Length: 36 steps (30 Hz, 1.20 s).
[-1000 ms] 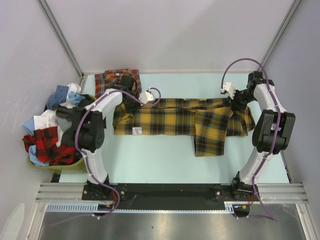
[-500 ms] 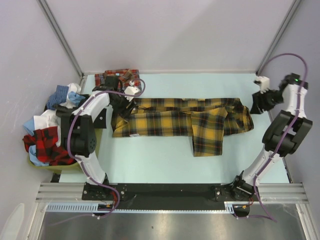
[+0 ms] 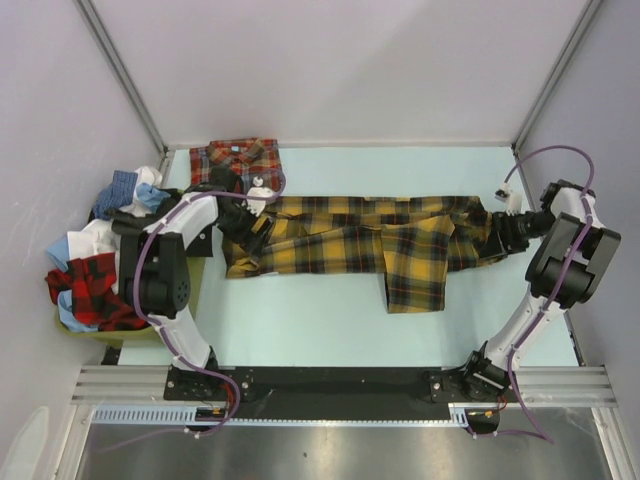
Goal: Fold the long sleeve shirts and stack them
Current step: Fold the shirt
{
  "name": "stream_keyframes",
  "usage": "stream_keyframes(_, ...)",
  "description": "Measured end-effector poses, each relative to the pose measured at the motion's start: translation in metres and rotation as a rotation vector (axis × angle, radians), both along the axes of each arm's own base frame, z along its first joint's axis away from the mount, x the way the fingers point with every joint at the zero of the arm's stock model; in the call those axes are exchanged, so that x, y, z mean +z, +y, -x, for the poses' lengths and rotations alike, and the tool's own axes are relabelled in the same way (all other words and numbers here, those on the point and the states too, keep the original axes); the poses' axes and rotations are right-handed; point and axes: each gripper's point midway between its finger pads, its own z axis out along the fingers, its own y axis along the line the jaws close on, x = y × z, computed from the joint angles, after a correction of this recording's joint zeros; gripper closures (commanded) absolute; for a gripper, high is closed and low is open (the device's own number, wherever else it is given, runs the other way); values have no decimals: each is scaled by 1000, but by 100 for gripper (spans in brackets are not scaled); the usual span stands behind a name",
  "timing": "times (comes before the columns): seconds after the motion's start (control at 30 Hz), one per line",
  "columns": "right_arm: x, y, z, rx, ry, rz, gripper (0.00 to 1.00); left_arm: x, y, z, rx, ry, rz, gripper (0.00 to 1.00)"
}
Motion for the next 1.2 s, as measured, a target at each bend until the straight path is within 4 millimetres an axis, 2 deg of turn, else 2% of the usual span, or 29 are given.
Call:
stream_keyframes(0.03, -3, 4, 1, -1, 10, -4, 56, 0, 1, 0, 9, 2, 2, 4)
stream_keyframes(0.07, -8, 7, 3, -10, 28, -11, 70, 0, 3, 0, 23, 5, 5, 3)
stream_keyframes(0.13, -14, 9, 4, -13, 43, -8, 84, 1, 9, -2, 55, 9, 16, 2)
stream_keyframes(0.17, -17, 9, 4, -16, 49, -4, 95, 2, 13, -3, 76, 10, 23, 3)
stream_keyframes(0.2, -20, 9, 4, -24, 60, -2, 99, 5, 16, -7, 93, 2, 28, 4)
stream_keyframes(0.33, -27, 4, 3, -43, 79, 20, 100, 27, 21, -27, 131, -65, 69, 10)
stream_keyframes(0.4, -29, 2, 3, -44, 82, 33, 100, 43, 18, -36, 129, -106, 103, 15)
stream_keyframes(0.5, -32, 0, 5, -48, 88, 40, 100, 59, 10, -40, 101, -132, 154, 15)
stream_keyframes(0.63, -36, -1, 13, -57, 110, 36, 100, 54, 3, -31, 60, -89, 177, 13)
stream_keyframes(0.67, -37, -1, 14, -58, 113, 36, 98, 49, 2, -29, 51, -68, 172, 14)
stream_keyframes(0.77, -37, -1, 17, -56, 119, 28, 77, 27, -1, -26, 23, -2, 145, 19)
stream_keyframes(0.83, -35, 0, 18, -53, 118, 13, 72, 12, -4, -25, 2, 35, 123, 25)
stream_keyframes(0.87, -33, 0, 19, -51, 116, 7, 65, 4, -5, -23, -8, 55, 108, 37)
stream_keyframes(0.93, -28, -1, 18, -57, 109, -6, 56, -5, -5, -18, -19, 85, 84, 51)
stream_keyframes(1.07, -11, -5, 2, -61, 42, 13, 49, -7, -2, -14, -45, 102, 52, 65)
stream_keyframes(1.2, 6, 6, -23, -36, -51, 36, 47, 6, -3, -21, -73, 76, 44, 73)
